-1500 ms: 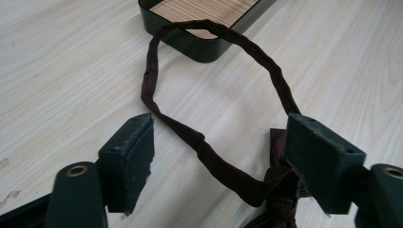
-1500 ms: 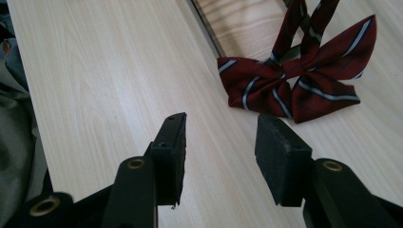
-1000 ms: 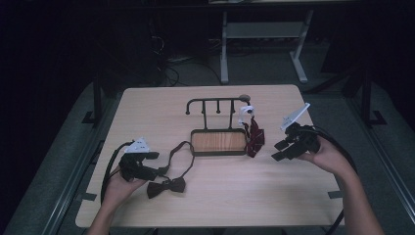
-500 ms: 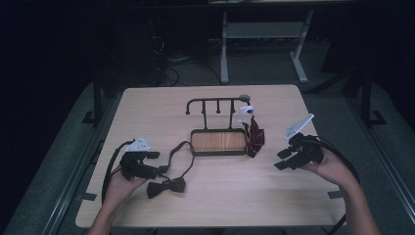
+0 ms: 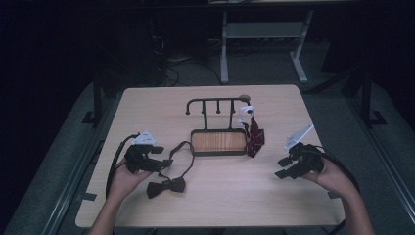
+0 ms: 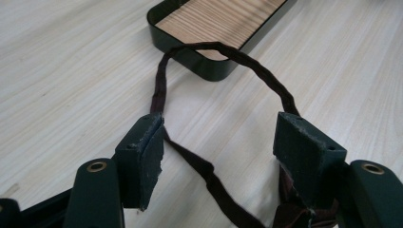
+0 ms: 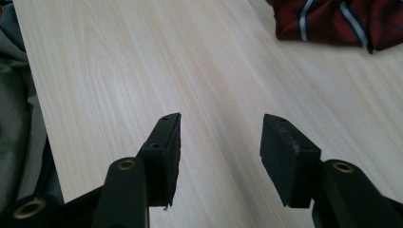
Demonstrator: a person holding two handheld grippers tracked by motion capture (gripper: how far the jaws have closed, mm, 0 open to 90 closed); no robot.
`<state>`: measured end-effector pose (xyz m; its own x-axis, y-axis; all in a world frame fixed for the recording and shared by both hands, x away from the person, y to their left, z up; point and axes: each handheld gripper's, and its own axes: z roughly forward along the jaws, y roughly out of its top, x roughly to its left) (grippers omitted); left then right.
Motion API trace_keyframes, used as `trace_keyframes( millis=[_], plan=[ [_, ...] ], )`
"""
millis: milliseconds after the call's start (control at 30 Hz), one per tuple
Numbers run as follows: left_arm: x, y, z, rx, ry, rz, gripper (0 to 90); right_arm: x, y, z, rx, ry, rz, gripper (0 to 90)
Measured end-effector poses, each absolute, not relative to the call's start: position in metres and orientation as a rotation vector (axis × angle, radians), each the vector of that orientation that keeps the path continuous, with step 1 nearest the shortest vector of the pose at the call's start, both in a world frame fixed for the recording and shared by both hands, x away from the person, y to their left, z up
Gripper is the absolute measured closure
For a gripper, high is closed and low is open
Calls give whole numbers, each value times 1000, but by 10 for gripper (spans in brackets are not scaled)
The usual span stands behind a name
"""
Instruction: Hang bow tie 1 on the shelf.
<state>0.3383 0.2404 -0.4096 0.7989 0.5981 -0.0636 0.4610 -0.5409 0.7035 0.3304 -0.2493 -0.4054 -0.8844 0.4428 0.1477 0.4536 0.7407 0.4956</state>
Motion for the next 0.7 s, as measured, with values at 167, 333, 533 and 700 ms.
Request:
trace_keyframes(
  millis=[167, 333, 533, 700],
  plan=[
    [342, 236, -411, 2255, 775, 238, 396, 325, -250, -411, -763, -2904, -836, 479],
    [351, 236, -410, 2263, 803, 218, 402, 320, -252, -412, -756, -2914, -863, 477],
    [363, 234, -415, 2289, 818, 202, 431, 317, -249, -417, -753, -2916, -868, 467],
    [372, 233, -425, 2308, 855, 173, 449, 315, -246, -418, -739, -2924, -859, 456]
  ],
)
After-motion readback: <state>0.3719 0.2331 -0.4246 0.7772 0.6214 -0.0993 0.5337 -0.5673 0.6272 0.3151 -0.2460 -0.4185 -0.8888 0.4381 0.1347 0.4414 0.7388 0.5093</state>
